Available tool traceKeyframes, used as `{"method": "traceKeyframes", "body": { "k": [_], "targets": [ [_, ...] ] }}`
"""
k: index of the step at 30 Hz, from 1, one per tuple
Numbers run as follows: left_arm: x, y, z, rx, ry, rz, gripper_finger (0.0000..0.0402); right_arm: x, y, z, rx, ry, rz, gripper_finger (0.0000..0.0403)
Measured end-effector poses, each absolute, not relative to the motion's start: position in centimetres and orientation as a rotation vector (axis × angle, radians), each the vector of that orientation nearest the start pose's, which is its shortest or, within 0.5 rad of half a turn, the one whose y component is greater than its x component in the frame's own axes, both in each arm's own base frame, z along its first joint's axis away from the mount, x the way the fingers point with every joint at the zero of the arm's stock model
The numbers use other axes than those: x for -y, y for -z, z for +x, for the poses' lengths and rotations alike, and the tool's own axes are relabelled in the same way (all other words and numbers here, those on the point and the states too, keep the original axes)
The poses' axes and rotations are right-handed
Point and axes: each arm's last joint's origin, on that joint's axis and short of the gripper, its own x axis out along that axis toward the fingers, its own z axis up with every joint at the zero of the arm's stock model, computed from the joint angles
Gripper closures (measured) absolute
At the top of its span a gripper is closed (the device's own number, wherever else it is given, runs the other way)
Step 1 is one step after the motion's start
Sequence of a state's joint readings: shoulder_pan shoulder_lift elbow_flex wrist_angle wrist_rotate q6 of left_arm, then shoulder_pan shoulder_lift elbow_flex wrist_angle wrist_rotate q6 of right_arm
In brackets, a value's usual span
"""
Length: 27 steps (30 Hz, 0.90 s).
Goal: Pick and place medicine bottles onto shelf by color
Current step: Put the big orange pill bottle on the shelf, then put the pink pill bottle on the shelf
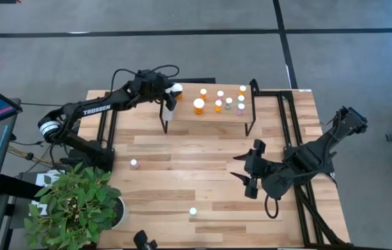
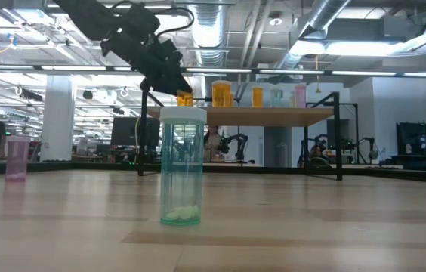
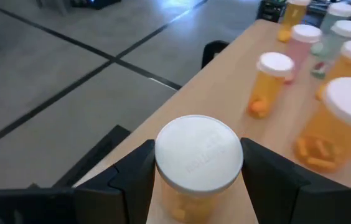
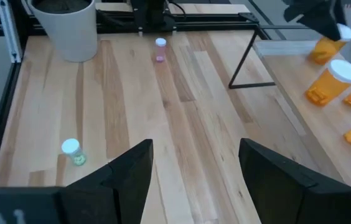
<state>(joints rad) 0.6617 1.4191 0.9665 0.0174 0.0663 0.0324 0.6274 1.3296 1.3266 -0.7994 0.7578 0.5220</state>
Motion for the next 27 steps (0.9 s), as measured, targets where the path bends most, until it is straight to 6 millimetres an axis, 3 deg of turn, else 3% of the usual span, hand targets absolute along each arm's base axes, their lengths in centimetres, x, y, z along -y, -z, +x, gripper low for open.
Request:
{"method": "traceKeyframes", "body": {
  "k": [6,11,20,27],
  "targets": [
    [-19.9,-26.9,24.6,-0.423,-0.674,-0.147,0.0206,-14.3,-35.5,22.3,-0.559,0.256,-0.012,0.0143],
    [-20.1,-26.8,24.4,-0.414,-0.649,-0.183,0.0202,-14.4,-35.5,22.2,-0.559,0.253,-0.012,0.0143],
    [-19.9,-26.9,24.3,-0.407,-0.615,-0.213,0.0123,-14.2,-35.5,22.4,-0.559,0.262,-0.009,0.0143],
    [-19.0,-29.1,23.3,-0.342,-0.615,-0.172,0.0098,-14.2,-35.5,22.4,-0.56,0.261,-0.01,0.0143]
  ]
}}
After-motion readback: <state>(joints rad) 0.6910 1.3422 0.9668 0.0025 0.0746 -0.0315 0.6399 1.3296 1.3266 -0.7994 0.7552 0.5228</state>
